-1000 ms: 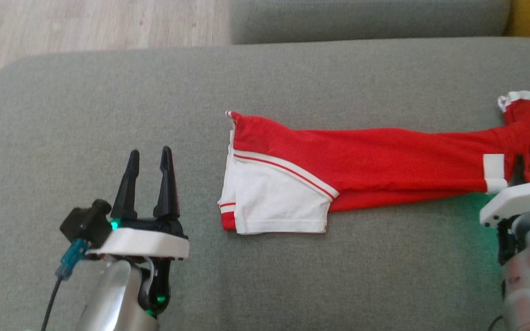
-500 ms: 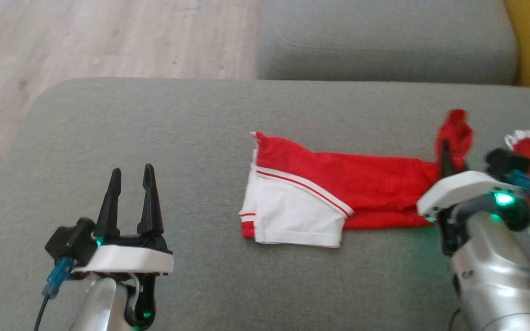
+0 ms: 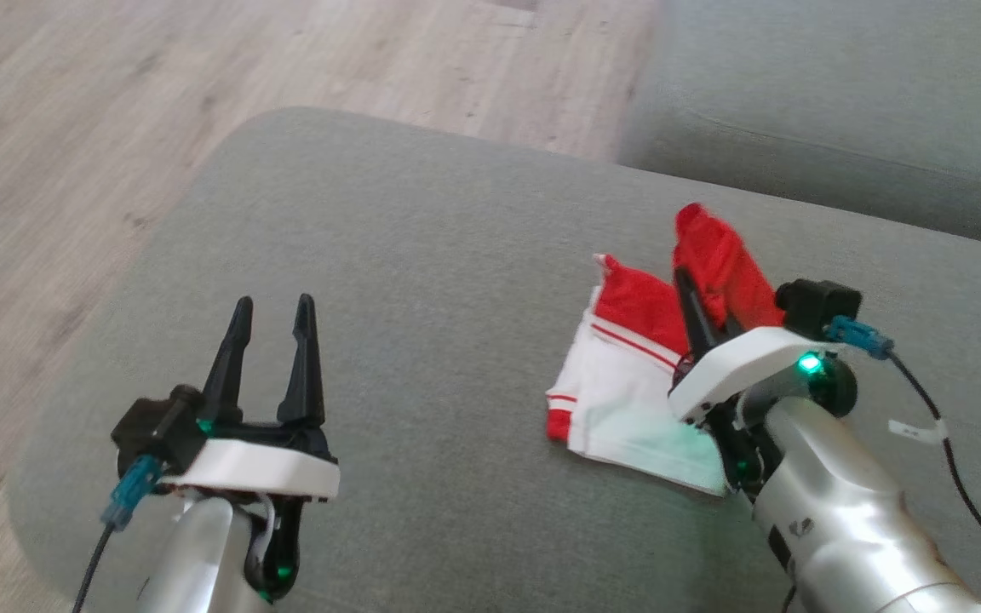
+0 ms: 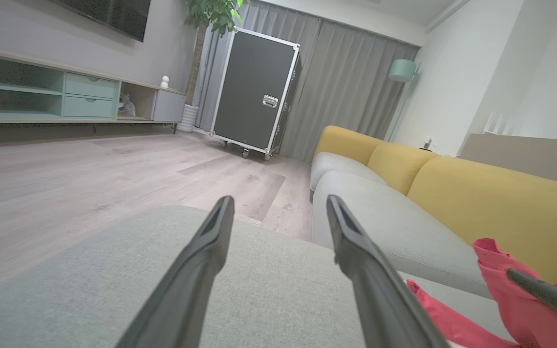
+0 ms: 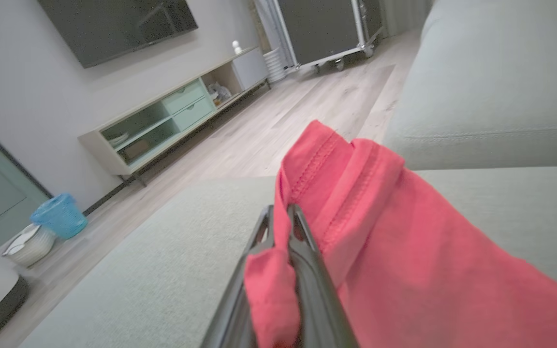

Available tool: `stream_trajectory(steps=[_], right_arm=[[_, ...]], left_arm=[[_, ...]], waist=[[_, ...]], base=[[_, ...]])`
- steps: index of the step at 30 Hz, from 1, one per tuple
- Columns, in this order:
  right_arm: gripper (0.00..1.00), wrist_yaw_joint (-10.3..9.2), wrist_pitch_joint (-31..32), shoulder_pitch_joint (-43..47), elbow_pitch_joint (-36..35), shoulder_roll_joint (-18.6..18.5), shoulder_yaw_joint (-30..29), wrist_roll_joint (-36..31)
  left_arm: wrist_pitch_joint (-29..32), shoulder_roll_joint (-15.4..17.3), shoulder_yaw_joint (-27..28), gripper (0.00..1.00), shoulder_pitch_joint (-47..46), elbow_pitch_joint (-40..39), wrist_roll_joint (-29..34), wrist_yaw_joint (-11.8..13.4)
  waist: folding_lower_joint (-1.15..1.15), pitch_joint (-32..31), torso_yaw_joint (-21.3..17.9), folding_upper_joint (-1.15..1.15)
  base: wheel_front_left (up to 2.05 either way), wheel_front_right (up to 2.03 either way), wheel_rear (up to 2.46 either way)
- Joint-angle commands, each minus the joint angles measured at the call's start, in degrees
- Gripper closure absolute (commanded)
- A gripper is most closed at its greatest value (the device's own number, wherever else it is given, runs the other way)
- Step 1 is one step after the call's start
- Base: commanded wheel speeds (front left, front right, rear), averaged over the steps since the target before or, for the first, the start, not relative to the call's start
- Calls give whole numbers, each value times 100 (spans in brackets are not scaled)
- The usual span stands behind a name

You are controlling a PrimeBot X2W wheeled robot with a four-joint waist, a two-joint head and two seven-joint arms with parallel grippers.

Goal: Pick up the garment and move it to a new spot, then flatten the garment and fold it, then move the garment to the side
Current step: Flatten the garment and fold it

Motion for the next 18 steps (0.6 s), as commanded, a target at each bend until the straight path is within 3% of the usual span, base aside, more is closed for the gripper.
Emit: stream_trajectory(steps=[1,12,13,14,18], right_arm=[[100,19,-61,-98,-127,58,273,148],[100,19,-79,-163,423,58,1185,858],[94,19,-80,-157,439,58,1280,925],[0,19,-79,-145,428,58,1389,993],[0,19,17,11,-192,59,2010,1568]], left_arm=[[-36,88,101,0,-367,-141,-1,8],[-36,33,-30,0,-509,-98,-53,8],[-36,27,-34,0,-508,-89,-56,8],[-36,23,-33,0,-507,-79,-60,8],[-36,34,-42,0,-509,-2,-74,8]], waist=[[0,95,264,0],[0,336,550,0],[0,349,546,0],[0,359,535,0],[0,354,403,0]], base=[[0,0,0],[0,0,0],[0,0,0],[0,0,0],[0,0,0]])
